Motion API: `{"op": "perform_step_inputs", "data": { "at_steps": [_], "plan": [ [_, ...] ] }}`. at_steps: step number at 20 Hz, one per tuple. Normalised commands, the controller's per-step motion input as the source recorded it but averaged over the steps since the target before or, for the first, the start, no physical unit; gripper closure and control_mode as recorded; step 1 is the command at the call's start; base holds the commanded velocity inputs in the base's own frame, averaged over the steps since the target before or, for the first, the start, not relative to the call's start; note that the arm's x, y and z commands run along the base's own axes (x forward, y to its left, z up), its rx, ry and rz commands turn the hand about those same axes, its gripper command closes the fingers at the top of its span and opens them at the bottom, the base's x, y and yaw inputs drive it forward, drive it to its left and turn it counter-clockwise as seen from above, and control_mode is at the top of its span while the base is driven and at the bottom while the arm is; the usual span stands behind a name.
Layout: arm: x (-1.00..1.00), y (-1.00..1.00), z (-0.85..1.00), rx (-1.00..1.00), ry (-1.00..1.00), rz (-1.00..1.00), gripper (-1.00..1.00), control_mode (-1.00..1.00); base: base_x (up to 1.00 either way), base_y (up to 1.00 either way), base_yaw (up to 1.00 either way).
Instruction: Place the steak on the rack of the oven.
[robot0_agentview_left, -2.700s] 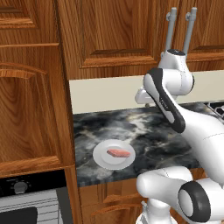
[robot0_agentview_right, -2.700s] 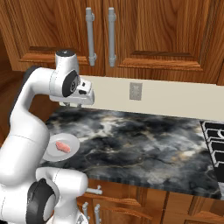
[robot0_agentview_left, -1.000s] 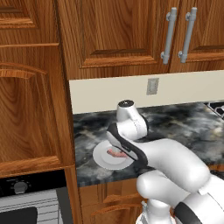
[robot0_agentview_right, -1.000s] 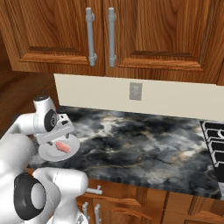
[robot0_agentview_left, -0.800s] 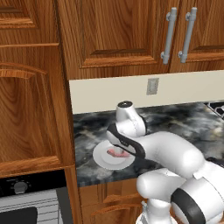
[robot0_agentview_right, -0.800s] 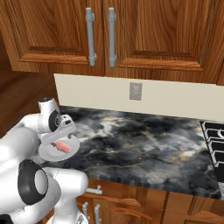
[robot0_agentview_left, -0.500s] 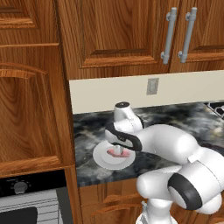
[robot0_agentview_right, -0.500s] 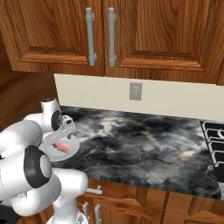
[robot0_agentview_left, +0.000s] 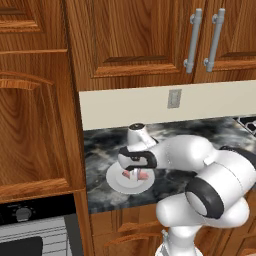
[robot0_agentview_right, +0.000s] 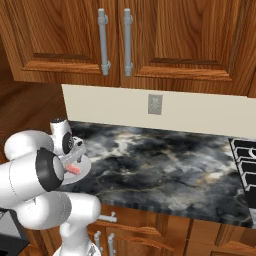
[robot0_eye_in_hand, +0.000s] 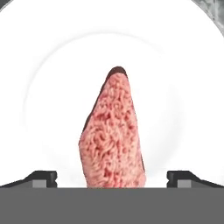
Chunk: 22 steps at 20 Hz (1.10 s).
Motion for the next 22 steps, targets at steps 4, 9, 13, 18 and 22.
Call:
{"op": "perform_step_inputs", "data": {
  "at_steps": [4,9,13,18,22],
  "plan": [
    [0.14,0.0,-0.32,0.0,0.06,0.07,-1.0,-1.0,0.0,0.0,0.0],
    [0.09,0.0,-0.35,0.0,0.06,0.06,-1.0,-1.0,0.0,0.0,0.0],
    [0.0,0.0,-0.24,0.0,0.03,0.05,-1.0,-1.0,0.0,0.0,0.0],
    [0.0,0.0,-0.07,0.0,0.0,0.01,1.0,-1.0,0.0,0.0,0.0],
    [-0.03,0.0,0.0,0.0,-0.06,0.0,1.0,-1.0,0.0,0.0,0.0]
  ]
}}
